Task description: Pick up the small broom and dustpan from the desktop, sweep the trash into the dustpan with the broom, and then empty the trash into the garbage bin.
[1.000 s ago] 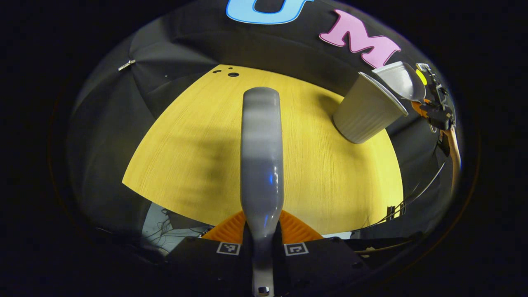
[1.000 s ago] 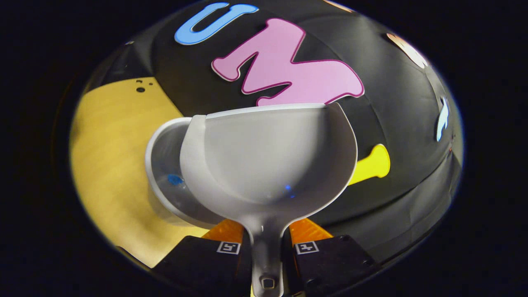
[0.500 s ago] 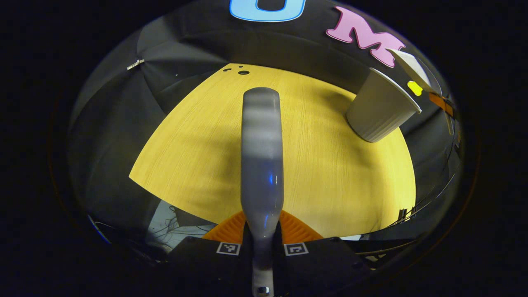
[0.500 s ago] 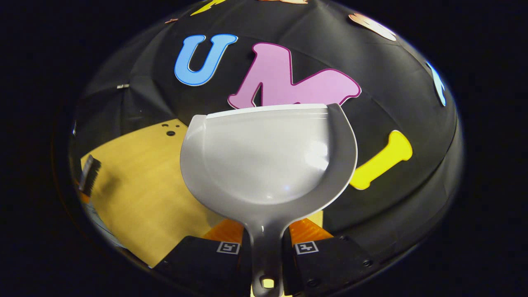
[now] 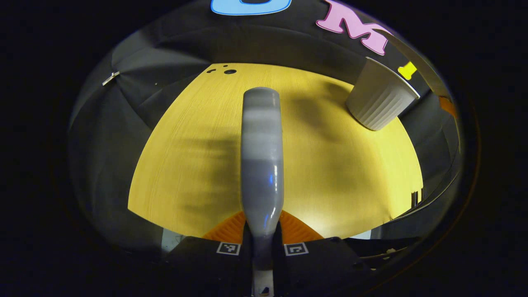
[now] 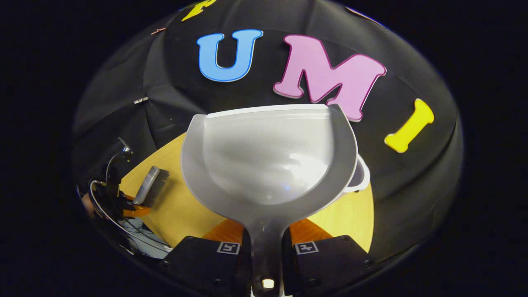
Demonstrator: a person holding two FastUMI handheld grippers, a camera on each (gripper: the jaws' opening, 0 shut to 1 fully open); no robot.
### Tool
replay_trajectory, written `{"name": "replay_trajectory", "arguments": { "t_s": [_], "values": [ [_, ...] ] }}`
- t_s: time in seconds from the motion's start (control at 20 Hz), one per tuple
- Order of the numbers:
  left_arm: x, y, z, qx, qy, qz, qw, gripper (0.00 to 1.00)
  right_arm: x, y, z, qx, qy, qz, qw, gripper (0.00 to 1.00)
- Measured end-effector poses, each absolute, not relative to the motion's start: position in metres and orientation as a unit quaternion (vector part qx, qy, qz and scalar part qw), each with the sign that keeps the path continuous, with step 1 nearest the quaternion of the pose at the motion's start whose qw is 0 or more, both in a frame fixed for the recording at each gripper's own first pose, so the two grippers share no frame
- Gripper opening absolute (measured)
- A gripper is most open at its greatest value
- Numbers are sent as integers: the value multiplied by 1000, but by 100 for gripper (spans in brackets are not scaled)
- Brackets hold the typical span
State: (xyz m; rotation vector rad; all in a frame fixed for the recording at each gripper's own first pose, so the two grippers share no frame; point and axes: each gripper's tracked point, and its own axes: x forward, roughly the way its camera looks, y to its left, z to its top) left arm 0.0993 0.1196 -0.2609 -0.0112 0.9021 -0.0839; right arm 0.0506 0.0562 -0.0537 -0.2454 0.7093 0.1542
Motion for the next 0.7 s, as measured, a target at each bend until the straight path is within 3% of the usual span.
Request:
{"name": "replay_trajectory", "arguments": {
  "t_s": [0.1,0.3,0.35,0.65,0.7],
  "values": [
    [110,133,-265,12,435,-53,899,24,32,76,-91,-88,385,70,916,33],
    [127,151,-277,33,444,-73,892,21,4,101,-169,-28,456,48,888,33],
    [130,155,-280,38,448,-76,890,24,-3,105,-187,-14,473,41,880,33],
    [139,161,-297,40,481,-89,871,28,-24,111,-252,30,544,-3,838,34],
    [140,160,-298,39,484,-91,869,25,-25,112,-260,32,554,-6,832,33]
  ]
}}
